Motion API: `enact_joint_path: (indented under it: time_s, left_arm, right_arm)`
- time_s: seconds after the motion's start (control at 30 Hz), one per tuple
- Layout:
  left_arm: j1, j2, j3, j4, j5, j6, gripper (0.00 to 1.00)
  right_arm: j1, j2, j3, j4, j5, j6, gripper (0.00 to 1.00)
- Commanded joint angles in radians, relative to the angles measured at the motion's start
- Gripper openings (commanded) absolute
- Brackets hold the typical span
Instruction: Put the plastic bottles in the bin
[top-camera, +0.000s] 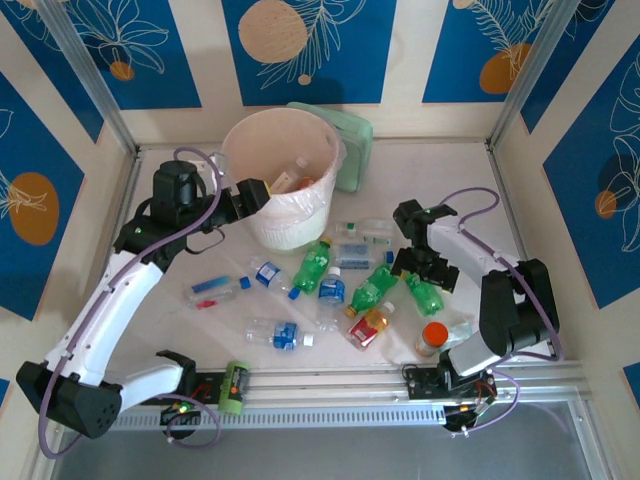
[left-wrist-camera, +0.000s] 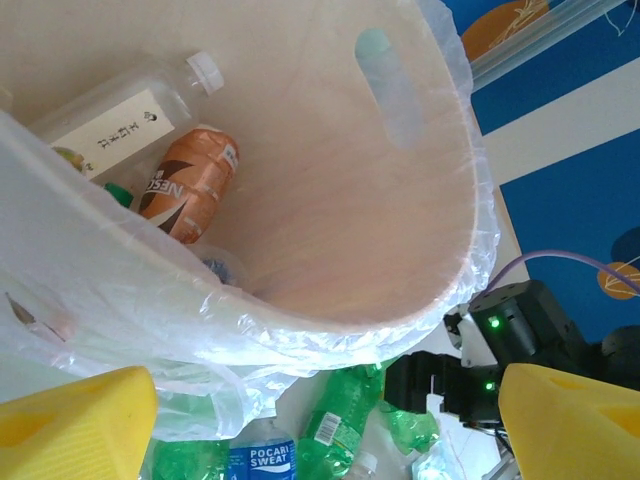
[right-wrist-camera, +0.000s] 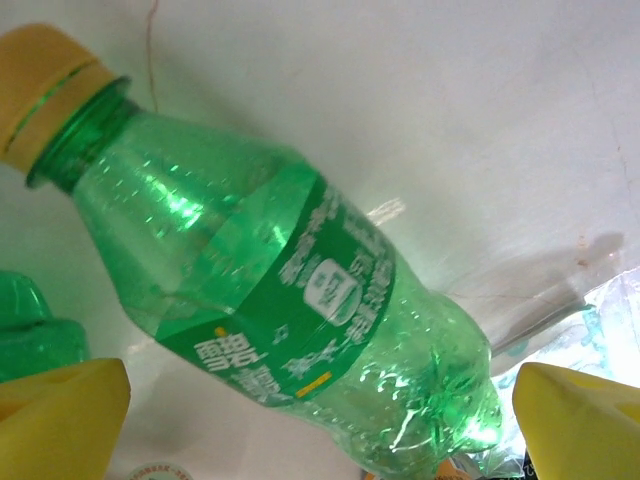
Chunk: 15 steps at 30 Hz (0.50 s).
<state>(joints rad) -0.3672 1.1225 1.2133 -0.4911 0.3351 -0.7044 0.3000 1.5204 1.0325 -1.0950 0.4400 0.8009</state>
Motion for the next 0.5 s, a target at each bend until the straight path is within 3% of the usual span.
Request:
enact_joint_path:
  time_s: [0.0,0.47]
  left_arm:
    - [-0.004,-0.014,-0.006,-0.009,-0.012,-0.018,0.88]
    - [-0.003,0.011,-0.008,0.015,0.006,-0.039,0.86]
  right_arm:
    - [-0.048,0.009,0.005,-0.014,-0.082,-0.002,0.99]
    - [-0.114,0.034,-0.031,0.02,-0.165,-0.005,1.0]
